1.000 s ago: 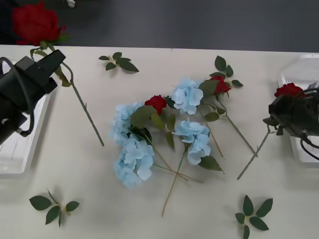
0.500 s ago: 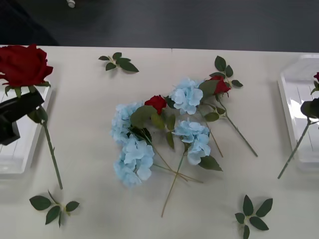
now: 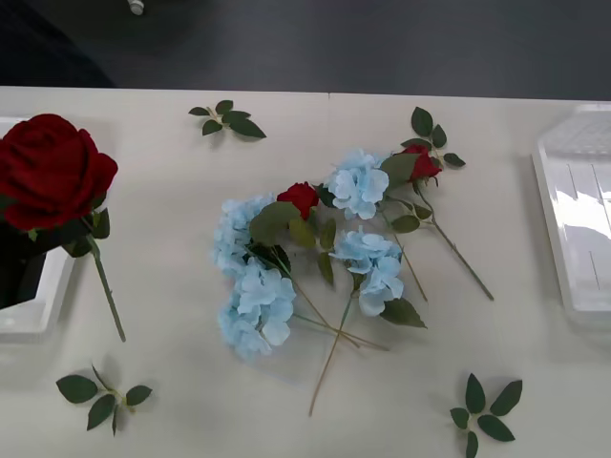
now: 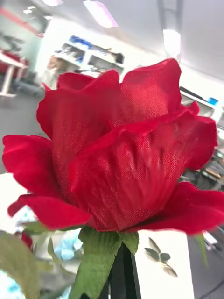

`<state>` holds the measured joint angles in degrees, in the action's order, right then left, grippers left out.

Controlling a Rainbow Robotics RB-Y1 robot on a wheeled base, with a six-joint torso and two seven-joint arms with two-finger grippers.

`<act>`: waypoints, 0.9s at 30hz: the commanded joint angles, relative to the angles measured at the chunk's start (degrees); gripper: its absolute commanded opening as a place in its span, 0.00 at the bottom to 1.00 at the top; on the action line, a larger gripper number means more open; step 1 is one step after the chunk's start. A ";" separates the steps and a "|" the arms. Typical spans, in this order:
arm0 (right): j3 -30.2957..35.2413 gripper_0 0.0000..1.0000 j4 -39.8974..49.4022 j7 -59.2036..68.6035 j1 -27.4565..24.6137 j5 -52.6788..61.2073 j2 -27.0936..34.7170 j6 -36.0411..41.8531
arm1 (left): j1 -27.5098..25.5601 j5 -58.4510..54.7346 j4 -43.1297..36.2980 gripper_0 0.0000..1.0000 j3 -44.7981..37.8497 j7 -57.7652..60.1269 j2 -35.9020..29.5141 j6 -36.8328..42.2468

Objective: Put the red flowers into the right box and the blue flowers into the left box

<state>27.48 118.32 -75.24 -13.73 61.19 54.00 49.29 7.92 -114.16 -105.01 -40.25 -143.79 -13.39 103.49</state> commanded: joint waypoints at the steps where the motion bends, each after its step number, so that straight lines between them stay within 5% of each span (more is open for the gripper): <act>1: 0.64 0.00 -5.56 -8.43 3.97 1.83 3.40 -0.69 | 5.61 -0.62 2.70 0.00 0.09 -2.54 -1.29 3.56; 15: -6.39 0.00 -24.98 -23.11 13.90 0.43 7.88 -3.41 | 16.24 1.84 7.80 0.00 10.90 -2.54 -1.20 5.32; 27: -11.75 0.03 -29.64 -27.24 14.08 -0.28 7.88 -3.33 | 18.97 3.25 8.50 0.00 19.77 -3.51 -0.94 0.05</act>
<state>14.49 87.50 -100.84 0.18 61.08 60.40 46.17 24.52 -111.43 -95.92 -20.68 -143.81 -13.39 103.88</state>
